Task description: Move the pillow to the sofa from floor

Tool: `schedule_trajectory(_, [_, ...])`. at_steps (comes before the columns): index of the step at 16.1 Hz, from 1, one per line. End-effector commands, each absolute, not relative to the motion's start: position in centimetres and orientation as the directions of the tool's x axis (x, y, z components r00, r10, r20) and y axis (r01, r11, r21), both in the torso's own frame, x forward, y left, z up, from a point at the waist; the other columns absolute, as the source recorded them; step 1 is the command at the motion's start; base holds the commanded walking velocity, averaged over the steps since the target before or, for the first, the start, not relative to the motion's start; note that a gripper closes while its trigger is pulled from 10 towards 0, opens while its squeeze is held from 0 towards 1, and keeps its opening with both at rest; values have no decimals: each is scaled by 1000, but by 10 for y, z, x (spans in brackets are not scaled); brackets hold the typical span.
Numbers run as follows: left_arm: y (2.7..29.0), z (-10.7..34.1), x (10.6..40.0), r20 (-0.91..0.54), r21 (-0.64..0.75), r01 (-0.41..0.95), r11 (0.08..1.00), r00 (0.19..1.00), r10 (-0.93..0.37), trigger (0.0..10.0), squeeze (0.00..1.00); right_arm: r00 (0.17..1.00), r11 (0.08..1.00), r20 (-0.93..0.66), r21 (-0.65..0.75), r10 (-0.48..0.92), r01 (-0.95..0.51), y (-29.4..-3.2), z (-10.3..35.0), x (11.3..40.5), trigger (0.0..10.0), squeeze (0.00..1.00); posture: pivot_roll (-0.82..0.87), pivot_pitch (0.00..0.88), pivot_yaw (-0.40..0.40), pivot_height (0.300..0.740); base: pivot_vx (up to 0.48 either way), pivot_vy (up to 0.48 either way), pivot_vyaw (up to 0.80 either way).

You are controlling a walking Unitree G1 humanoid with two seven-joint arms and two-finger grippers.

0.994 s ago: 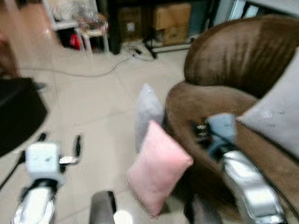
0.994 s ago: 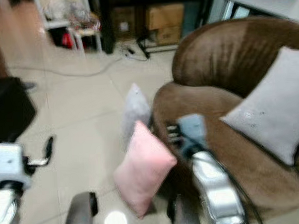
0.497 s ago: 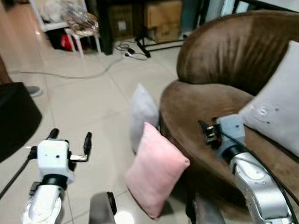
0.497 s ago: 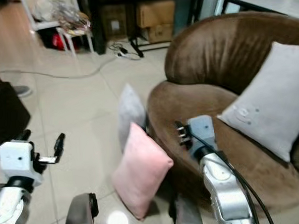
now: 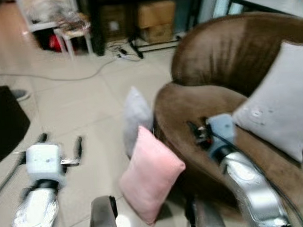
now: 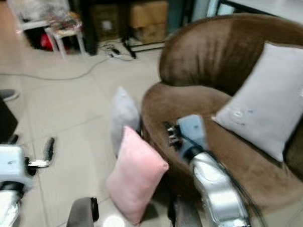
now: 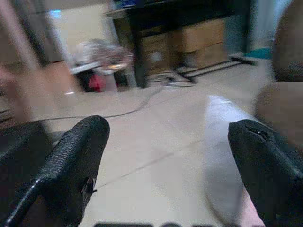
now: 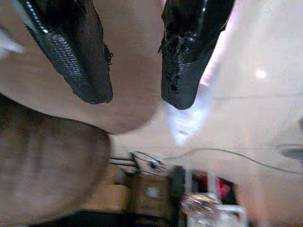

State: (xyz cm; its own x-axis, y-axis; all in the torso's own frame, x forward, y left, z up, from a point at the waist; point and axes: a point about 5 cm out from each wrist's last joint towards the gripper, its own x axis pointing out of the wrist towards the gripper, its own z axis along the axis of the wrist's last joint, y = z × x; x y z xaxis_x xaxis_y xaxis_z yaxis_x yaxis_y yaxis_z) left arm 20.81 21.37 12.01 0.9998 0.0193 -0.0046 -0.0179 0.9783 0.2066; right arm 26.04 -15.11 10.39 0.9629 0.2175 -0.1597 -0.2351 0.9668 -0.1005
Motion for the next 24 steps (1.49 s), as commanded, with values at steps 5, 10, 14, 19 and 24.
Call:
schedule_trajectory(5, [221, 122, 208, -2, 238, -45, 970, 999, 46, 10000, 0, 966, 971, -139, -66, 219, -229, -149, 109, 263, 10000, 0, -19, 0, -36, 471, 105, 0, 0])
schedule_trajectory(10, [222, 121, 208, -7, 245, -46, 968, 999, 49, 10000, 0, 965, 971, -136, -59, 223, -232, -148, 109, 264, 10000, 0, -12, 0, -40, 426, 0, 0, 0])
schedule_trajectory(14, [222, 121, 207, -9, 248, -46, 968, 999, 50, 10000, 0, 963, 968, -137, -73, 230, -241, -147, 109, 265, 10000, 0, -11, 0, -42, 396, 0, 0, 0])
schedule_trajectory(19, [220, 121, 208, -5, 236, -32, 971, 999, 35, 10000, 0, 960, 959, -141, -112, 243, -259, -146, 110, 267, 10000, 0, -13, 0, -39, 396, 0, 0, 0])
schedule_trajectory(24, [220, 122, 208, -6, 227, -26, 974, 1000, 28, 10000, 0, 957, 956, -146, -116, 251, -269, -144, 109, 267, 10000, 0, -13, 0, -39, 396, 268, 0, 800])
